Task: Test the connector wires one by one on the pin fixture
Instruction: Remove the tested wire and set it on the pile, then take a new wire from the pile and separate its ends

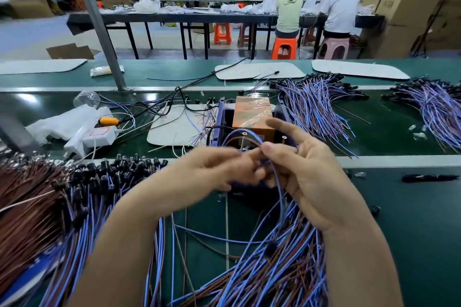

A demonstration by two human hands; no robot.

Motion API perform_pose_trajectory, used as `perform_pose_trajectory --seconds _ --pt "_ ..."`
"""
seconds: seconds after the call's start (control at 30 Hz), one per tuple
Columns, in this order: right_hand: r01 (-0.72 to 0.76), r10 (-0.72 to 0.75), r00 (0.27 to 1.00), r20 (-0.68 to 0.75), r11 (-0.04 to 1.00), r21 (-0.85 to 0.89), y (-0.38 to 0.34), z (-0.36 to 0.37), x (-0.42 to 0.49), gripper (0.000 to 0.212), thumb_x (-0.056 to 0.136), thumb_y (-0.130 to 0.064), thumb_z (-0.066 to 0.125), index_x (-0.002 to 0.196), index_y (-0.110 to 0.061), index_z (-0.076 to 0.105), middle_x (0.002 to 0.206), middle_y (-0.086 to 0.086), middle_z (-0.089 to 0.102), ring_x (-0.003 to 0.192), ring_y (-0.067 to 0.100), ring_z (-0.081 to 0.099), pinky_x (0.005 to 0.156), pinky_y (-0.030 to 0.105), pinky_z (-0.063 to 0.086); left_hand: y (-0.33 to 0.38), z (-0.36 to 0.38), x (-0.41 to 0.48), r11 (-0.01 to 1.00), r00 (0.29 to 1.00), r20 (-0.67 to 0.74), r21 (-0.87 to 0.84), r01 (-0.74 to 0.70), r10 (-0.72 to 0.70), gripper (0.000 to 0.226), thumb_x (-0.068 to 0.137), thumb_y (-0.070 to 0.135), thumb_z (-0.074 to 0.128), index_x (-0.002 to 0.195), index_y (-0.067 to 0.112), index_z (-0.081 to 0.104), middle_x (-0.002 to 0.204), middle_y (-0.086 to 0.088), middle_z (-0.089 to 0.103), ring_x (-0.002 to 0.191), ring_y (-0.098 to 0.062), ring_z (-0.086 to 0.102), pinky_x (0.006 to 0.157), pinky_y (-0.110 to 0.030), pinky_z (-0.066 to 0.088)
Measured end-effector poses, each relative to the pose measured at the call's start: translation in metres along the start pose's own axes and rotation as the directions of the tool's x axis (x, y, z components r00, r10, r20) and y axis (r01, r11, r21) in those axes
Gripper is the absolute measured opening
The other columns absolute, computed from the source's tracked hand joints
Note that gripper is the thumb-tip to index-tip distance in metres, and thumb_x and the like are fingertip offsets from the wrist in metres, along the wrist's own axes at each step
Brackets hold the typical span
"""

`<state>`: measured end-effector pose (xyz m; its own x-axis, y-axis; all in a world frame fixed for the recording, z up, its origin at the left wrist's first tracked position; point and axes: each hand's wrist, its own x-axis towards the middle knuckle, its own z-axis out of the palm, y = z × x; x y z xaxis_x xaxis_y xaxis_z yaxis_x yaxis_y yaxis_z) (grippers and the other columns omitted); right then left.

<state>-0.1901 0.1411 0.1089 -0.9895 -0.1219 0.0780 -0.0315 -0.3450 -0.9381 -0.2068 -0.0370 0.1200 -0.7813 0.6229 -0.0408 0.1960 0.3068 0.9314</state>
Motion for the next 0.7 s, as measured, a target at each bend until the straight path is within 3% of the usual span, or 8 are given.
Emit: perform_pose_trajectory --seconds 0.1,0.2,0.37,0.43,0.47,0.53,0.63,0.7 --pt "-0.089 0.126 0.978 0.169 0.974 -0.210 0.000 0.001 -0.004 0.033 0.082 -0.002 0.062 0.111 -0.007 0.048 0.074 0.014 0.073 0.051 0.020 0.064 0.046 0.021 0.049 -0.009 -0.002 0.015 0.939 0.918 -0.394 -0.329 -0.097 -0.043 0.037 0.082 0.038 0.049 0.106 0.017 0.068 0.094 -0.003 0.075 0.075 -0.013 0.064 0.060 -0.020 0.046" --pt "-0.139 0.284 0.932 0.225 0.853 -0.502 0.005 0.001 -0.006 0.010 0.092 0.000 0.058 0.098 -0.007 0.055 0.079 0.013 0.074 0.060 0.023 0.067 0.053 0.025 0.052 -0.012 -0.005 0.018 0.838 0.853 -0.519 -0.489 -0.243 -0.055 0.029 0.080 0.028 0.053 0.100 0.014 0.069 0.081 -0.004 0.074 0.050 -0.004 0.047 0.048 -0.013 0.042" --pt "-0.193 0.342 0.925 0.167 0.799 -0.569 0.013 0.000 -0.001 0.005 0.090 -0.008 0.063 0.093 -0.009 0.059 0.079 0.014 0.074 0.064 0.026 0.070 0.058 0.028 0.056 -0.010 -0.008 0.015 0.818 0.849 -0.527 -0.501 -0.283 -0.029 0.023 0.081 0.023 0.057 0.094 0.011 0.071 0.075 -0.005 0.071 0.045 -0.003 0.043 0.045 -0.011 0.038" --pt "-0.205 0.344 0.927 0.149 0.798 -0.567 0.014 -0.001 0.000 0.028 0.078 -0.021 0.077 0.102 -0.016 0.063 0.082 0.012 0.075 0.073 0.024 0.072 0.063 0.028 0.057 -0.013 -0.008 0.015 0.886 0.871 -0.491 -0.407 -0.223 -0.006 0.016 0.087 0.016 0.056 0.091 0.011 0.071 0.073 -0.005 0.071 0.045 -0.004 0.044 0.044 -0.012 0.039" --pt "-0.190 0.309 0.943 0.127 0.809 -0.557 0.014 -0.002 0.002 0.035 0.073 -0.028 0.079 0.104 -0.021 0.064 0.085 0.009 0.075 0.076 0.021 0.072 0.066 0.028 0.058 -0.014 -0.007 0.015 0.921 0.897 -0.442 -0.352 -0.167 -0.006 0.017 0.090 0.012 0.055 0.089 0.012 0.072 0.071 -0.004 0.071 0.044 -0.005 0.045 0.044 -0.013 0.039" --pt "-0.107 0.153 0.987 0.052 0.859 -0.500 0.014 -0.003 0.006 0.024 0.077 -0.028 0.074 0.100 -0.025 0.068 0.083 0.002 0.076 0.076 0.013 0.071 0.066 0.026 0.059 -0.014 0.001 0.017 0.964 0.941 -0.336 -0.258 -0.068 -0.023 0.019 0.093 0.006 0.054 0.087 0.011 0.071 0.064 -0.001 0.068 0.044 -0.007 0.048 0.042 -0.015 0.041" --pt "-0.011 -0.022 0.996 -0.088 0.932 -0.361 0.013 -0.002 0.009 0.008 0.086 -0.014 0.067 0.092 -0.016 0.073 0.064 0.002 0.070 0.056 0.011 0.062 0.051 0.018 0.051 -0.013 0.013 0.022 0.978 0.968 -0.246 -0.208 -0.014 -0.039 0.015 0.095 0.004 0.052 0.092 0.003 0.067 0.069 -0.006 0.070 0.044 -0.009 0.050 0.043 -0.017 0.043" --pt "0.011 -0.075 0.984 -0.163 0.931 -0.364 0.015 -0.003 0.009 0.012 0.087 -0.013 0.066 0.080 -0.015 0.075 0.060 0.003 0.068 0.050 0.011 0.057 0.045 0.016 0.042 -0.013 0.019 0.024 0.981 0.977 -0.210 -0.192 0.000 -0.041 0.015 0.096 0.004 0.051 0.091 0.003 0.066 0.074 -0.012 0.071 0.045 -0.010 0.052 0.044 -0.019 0.045"
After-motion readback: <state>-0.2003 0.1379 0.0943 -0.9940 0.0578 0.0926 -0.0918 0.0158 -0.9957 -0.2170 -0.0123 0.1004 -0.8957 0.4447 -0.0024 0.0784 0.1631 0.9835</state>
